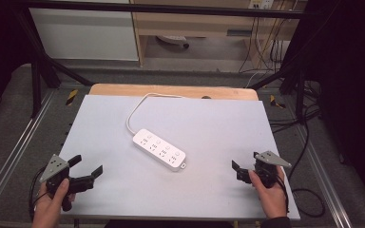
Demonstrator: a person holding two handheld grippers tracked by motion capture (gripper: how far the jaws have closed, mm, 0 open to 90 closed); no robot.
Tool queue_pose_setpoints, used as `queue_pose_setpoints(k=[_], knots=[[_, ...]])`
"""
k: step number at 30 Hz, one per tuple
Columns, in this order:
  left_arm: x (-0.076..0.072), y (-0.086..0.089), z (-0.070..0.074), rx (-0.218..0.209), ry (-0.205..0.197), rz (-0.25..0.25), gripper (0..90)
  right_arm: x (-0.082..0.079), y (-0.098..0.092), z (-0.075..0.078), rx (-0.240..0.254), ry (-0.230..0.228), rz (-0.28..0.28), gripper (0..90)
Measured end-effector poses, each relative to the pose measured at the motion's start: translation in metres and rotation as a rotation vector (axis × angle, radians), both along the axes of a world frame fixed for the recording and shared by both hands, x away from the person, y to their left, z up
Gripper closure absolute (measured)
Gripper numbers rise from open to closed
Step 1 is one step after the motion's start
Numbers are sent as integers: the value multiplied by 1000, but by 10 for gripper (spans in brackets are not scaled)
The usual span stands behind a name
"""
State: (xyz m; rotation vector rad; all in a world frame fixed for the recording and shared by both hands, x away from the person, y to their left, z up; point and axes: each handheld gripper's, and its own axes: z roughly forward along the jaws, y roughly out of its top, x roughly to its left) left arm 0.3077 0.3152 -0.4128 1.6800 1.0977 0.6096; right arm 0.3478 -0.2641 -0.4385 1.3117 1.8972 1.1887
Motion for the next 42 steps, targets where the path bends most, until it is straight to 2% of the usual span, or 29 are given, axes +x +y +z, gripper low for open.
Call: queue_pose_setpoints(k=[5,16,22,28,31,40,42], knots=[[-1,0,1,-2,-12,-3,62,0,4,1,-8,-4,19,85],[-2,1,2,-9,-19,0,62,-1,9,1,-6,-12,46,48],[-2,1,1,-7,-11,-7,61,0,10,0,-3,5,51,57],[-1,0,0,-10,-3,-13,61,0,12,-1,-10,3,49,53],[-1,-2,0,1,7,-7,64,-1,14,-1,-15,7,55,54],[0,-4,0,-22,11,-10,67,-2,19,-3,-39,6,63,52],[1,-4,2,-52,9,2,72,-2,19,-3,-44,5,60,51]])
